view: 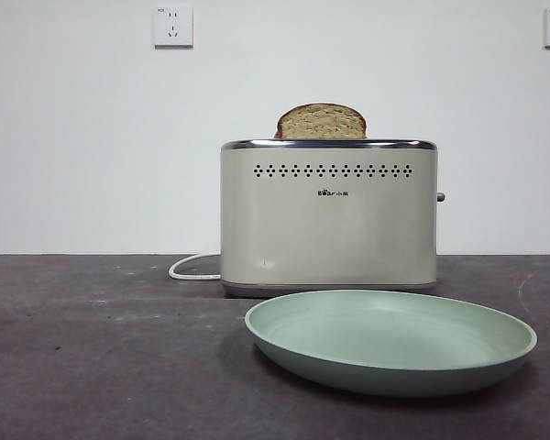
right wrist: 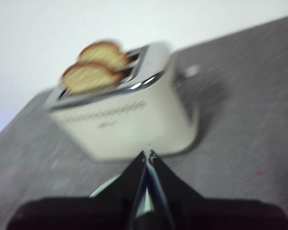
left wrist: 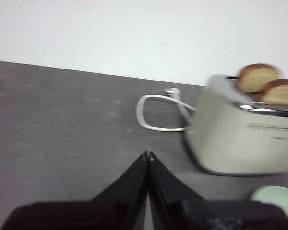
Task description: Take the bread from the toaster,put the bread on the plate,put the plate on the table
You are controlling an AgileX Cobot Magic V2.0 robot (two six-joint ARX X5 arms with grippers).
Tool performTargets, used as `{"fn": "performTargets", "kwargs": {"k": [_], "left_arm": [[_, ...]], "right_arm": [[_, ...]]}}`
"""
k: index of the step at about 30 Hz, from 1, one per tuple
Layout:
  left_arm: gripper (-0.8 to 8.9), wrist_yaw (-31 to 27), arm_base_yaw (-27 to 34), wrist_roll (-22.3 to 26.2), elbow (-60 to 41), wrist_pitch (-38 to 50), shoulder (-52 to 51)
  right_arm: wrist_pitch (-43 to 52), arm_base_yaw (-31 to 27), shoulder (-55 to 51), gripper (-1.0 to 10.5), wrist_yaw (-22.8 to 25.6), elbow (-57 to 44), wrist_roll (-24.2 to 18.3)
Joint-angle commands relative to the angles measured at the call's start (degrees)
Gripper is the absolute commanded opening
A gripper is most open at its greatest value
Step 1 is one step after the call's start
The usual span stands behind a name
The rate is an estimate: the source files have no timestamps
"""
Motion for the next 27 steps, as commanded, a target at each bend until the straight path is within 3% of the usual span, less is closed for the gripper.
{"fn": "performTargets", "kwargs": {"k": [1, 5, 9, 14, 20, 21, 22, 23, 24, 25, 27], "left_arm": [[-0.06, 5.95, 0.09, 1.36, 4.7, -1.86, 3.83], [-0.06, 15.32, 0.09, 1.79, 10.95, -4.59, 9.35], [-0.06, 20.92, 0.09, 2.03, 15.76, -7.32, 12.81], [-0.06, 25.14, 0.07, 2.21, 18.8, -10.4, 13.84], [0.07, 25.31, 0.04, 2.14, 19.3, -11.61, 13.84], [0.46, 25.29, 0.04, 1.77, 19.3, -11.61, 13.84], [1.47, 25.29, 0.04, 1.44, 19.3, -11.61, 13.84], [2.75, 25.29, 0.04, 1.44, 19.3, -11.61, 13.84], [4.69, 25.29, 0.04, 1.49, 19.3, -11.61, 13.84], [5.81, 25.31, 0.04, 1.51, 19.3, -11.61, 13.86], [6.28, 26.16, 0.04, 1.79, 19.3, -11.54, 13.84]], "right_arm": [[-6.25, 0.07, 4.7, -0.1, -5.73, 6.95, -5.18], [-16.13, 0.07, 10.45, -0.1, -11.23, 16.2, -10.45], [-24.06, 0.07, 14.01, -0.1, -16.02, 23.78, -13.94], [-31.85, 0.09, 15.76, -0.1, -18.27, 29.24, -17.84], [-32.39, 0.09, 15.8, 0.4, -18.23, 29.73, -18.01], [-32.39, 0.09, 15.8, 1.2, -18.21, 29.73, -18.01], [-32.37, 0.09, 15.8, 2.4, -18.12, 29.73, -17.97], [-32.37, 0.09, 15.8, 3.6, -18.12, 29.73, -17.92], [-32.37, 0.09, 15.82, 5.1, -18.01, 29.73, -17.88], [-32.37, 0.09, 15.82, 5.9, -17.81, 29.73, -17.68], [-32.37, 0.09, 15.89, 6.3, -17.84, 29.73, -17.64]]}}
